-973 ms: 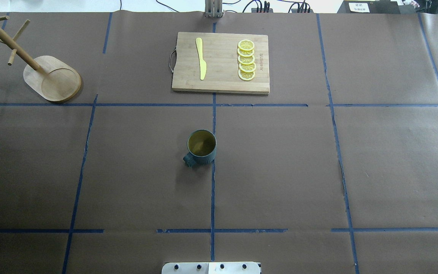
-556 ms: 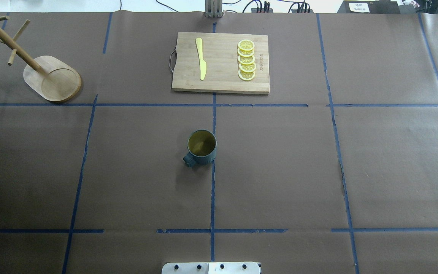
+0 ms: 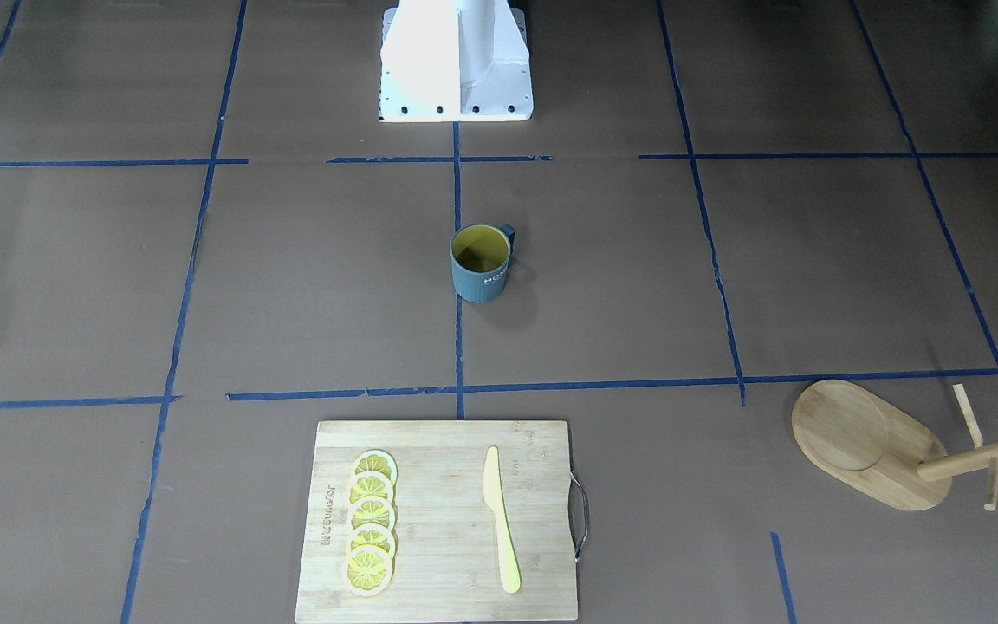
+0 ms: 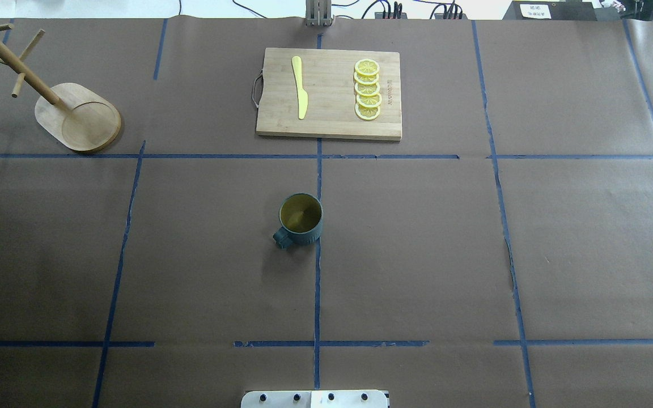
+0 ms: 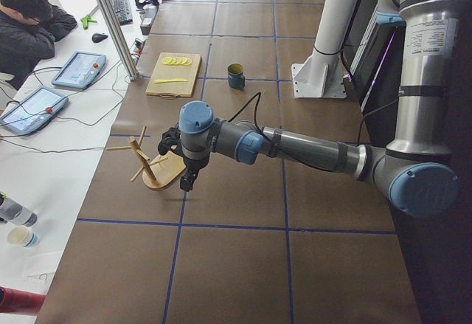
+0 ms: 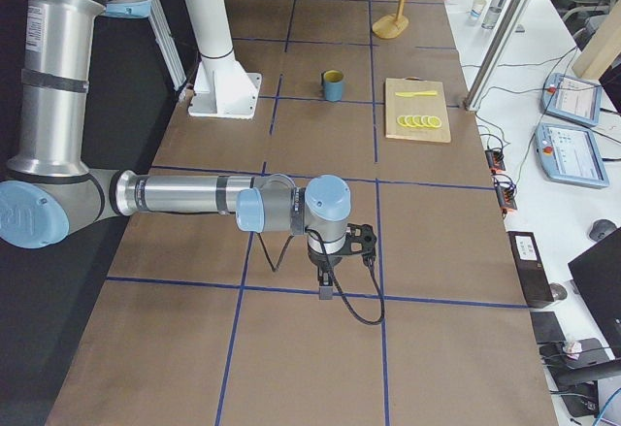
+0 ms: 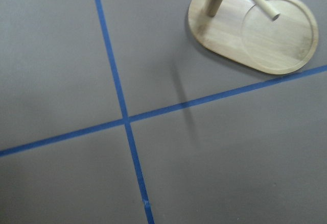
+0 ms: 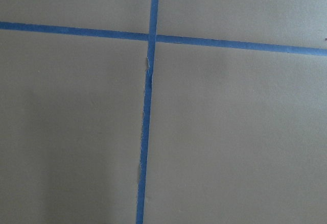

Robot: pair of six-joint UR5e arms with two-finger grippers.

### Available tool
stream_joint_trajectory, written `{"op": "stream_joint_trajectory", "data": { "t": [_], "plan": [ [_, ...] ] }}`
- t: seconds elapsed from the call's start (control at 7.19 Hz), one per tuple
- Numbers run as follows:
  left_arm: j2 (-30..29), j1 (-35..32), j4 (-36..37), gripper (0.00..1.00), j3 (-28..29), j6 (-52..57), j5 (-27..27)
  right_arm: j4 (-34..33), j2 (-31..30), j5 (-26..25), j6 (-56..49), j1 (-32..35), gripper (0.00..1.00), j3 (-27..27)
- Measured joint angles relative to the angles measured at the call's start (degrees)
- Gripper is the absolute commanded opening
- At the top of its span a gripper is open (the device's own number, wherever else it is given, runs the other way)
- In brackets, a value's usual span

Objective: Hang cup on storage rack

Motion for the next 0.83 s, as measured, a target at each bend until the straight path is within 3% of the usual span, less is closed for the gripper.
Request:
{"op": "stream_joint_trajectory", "data": {
  "t": [0.28, 0.56, 0.83],
  "plan": [
    [-0.3, 8.6, -9.6, 1.00, -1.5, -5.5, 0.2, 0.0, 0.0, 0.0, 0.2, -0.3, 1.00, 0.0],
    [-1.0, 17.8, -21.4, 1.00, -2.9, -18.4, 2.5, 0.3, 0.1, 0.0, 0.2, -0.5, 1.00, 0.0],
    [-2.3, 28.4, -35.3, 1.00, -3.1, -26.6, 14.6, 1.6, 0.1, 0.0, 0.1, -0.5, 1.00, 0.0]
  ]
}}
